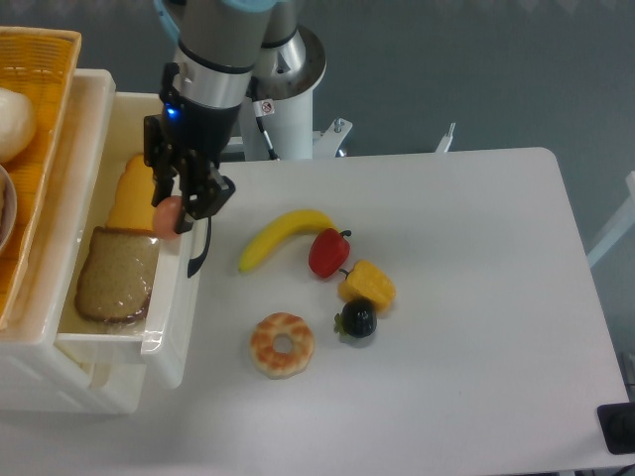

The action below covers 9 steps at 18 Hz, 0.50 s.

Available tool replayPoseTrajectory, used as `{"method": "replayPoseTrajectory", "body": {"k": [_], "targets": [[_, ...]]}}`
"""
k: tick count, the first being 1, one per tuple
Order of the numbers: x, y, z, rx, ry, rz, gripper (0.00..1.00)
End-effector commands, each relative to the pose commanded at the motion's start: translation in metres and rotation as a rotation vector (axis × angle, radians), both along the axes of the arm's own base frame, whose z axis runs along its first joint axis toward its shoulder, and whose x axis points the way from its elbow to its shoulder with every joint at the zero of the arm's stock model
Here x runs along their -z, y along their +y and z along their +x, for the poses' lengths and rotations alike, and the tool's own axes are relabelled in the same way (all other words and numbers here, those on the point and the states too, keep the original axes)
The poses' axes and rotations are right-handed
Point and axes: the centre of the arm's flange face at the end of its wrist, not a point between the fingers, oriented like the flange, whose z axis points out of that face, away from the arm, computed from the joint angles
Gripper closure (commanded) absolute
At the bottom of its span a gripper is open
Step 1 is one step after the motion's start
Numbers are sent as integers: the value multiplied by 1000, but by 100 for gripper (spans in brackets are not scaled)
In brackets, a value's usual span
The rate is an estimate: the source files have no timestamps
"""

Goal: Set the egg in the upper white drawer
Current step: 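Lift the egg and carry it over the open white drawer, then lower the egg into the drawer beside the cheese slice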

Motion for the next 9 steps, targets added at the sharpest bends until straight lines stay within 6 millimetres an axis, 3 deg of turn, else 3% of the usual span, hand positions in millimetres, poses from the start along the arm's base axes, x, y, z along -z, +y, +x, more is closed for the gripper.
{"method": "replayPoseTrajectory", "body": {"k": [9], "targets": [[4,3,23,41,-22,-34,75]]}}
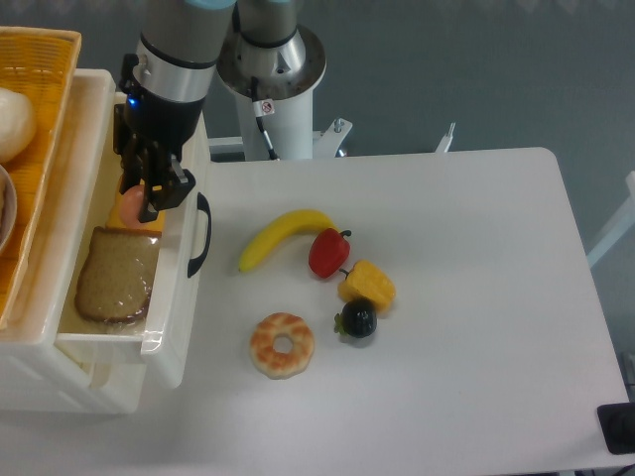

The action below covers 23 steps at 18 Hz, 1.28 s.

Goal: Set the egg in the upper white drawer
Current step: 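Lower the egg into the drawer beside the cheese slice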

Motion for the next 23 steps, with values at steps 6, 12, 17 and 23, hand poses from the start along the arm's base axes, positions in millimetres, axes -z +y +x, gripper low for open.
{"method": "replayPoseTrajectory", "body": {"k": [6,12,17,23], "targets": [[4,1,6,13,-4,-16,74],[12,-1,7,28,-3,-26,74],[17,-2,8,29,-9,-40,74],[23,1,21,54,-18,-54,73]]}}
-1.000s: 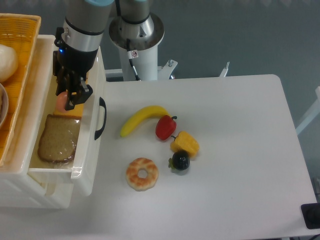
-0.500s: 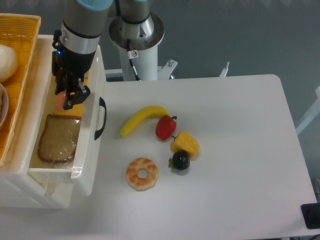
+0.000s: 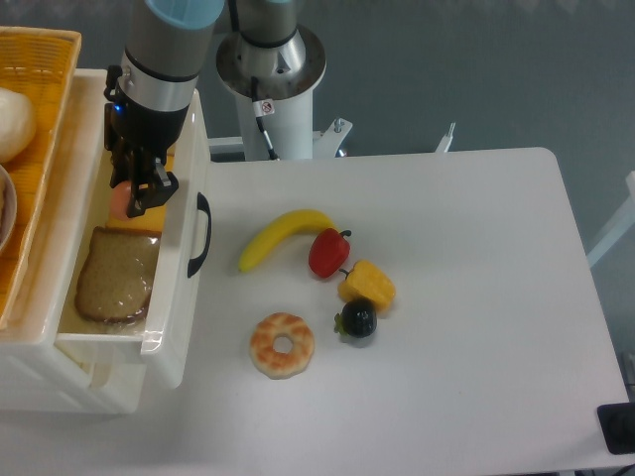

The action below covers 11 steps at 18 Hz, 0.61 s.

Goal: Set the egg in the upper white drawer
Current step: 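Lower the egg into the drawer beside the cheese slice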

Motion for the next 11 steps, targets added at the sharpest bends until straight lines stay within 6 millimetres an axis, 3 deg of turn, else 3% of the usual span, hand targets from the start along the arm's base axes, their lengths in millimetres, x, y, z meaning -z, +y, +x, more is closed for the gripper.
{"method": "replayPoseTrajectory", "body": {"k": [11], "targets": [[6,6,6,15,-8,-11,70]]}}
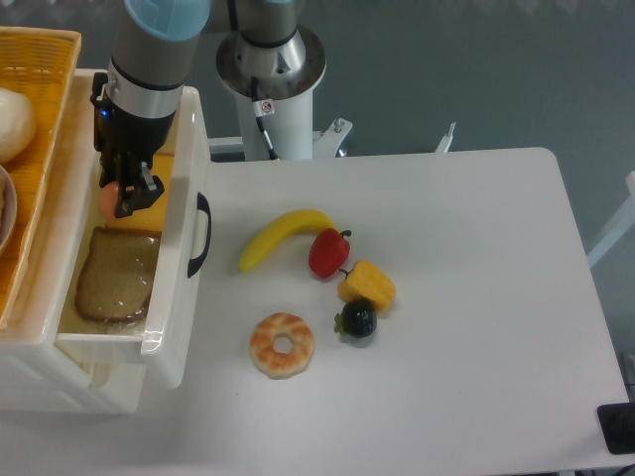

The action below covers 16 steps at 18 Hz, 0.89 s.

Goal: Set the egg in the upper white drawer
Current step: 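Lower the egg into the drawer beside the cheese slice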

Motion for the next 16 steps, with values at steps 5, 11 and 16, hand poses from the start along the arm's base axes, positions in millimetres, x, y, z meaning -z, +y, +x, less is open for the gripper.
{"method": "replayPoseTrajectory", "body": {"k": [5,11,16], "targets": [[8,2,-1,0,-10,-14,69],[16,2,2,5,-19,-28,61],[16,2,2,5,-19,-28,58]]}}
